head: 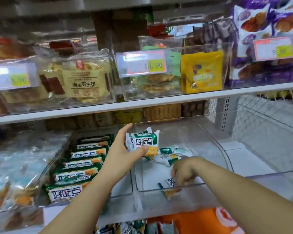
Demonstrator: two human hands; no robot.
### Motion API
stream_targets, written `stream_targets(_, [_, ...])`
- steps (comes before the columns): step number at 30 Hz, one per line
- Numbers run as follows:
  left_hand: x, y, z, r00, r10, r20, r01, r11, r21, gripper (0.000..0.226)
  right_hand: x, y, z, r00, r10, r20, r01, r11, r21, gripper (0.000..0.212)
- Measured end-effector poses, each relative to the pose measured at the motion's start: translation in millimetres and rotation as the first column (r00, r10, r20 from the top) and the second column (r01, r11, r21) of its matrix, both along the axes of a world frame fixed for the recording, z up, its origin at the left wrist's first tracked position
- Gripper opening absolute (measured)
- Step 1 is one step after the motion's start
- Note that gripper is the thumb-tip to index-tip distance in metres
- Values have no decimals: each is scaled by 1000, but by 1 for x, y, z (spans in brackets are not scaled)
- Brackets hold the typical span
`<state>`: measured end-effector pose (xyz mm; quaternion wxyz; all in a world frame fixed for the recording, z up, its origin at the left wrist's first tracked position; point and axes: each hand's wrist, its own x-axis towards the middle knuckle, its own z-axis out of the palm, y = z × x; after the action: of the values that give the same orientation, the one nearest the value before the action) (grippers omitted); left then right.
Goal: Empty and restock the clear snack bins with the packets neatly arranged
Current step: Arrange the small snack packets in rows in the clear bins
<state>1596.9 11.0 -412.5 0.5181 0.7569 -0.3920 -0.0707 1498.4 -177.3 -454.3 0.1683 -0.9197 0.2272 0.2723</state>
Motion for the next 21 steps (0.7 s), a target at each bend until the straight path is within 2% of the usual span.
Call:
stream_targets(1, [2, 0, -1, 1000, -6, -9, 6, 1000, -3, 71, 2, 0, -3, 1000, 11, -15, -11, 1000, -10, 28])
stream_targets(5, [5, 2, -3, 999, -5, -37, 5, 1000, -23, 73, 6, 6, -12, 998, -56, 1, 56, 998, 22, 35])
stream_targets(10, [-1, 14, 1, 999, -13, -49, 12, 999, -38, 76, 12, 15, -24, 962, -272, -17, 267, 926, 269, 26])
stream_targets(14, [0, 19, -2, 998, -19, -58, 17, 999, -37, 73, 21, 20, -28, 941, -338, -10, 302, 825, 479, 28])
stream_targets(18, [10, 12, -12, 995, -27, -92, 23, 999, -45, 73, 29, 23, -35, 943, -332, 34, 261, 798, 544, 21])
stream_targets(19, [13, 10, -14, 995, -26, -96, 21, 998, -52, 73, 31, 22, -37, 930, -366, 44, 276, 770, 575, 17])
stream_targets(21, [18, 6, -16, 994, -13, -104, 5, 997, -76, 71, 34, 23, -40, 869, -494, 33, 336, 638, 693, 16])
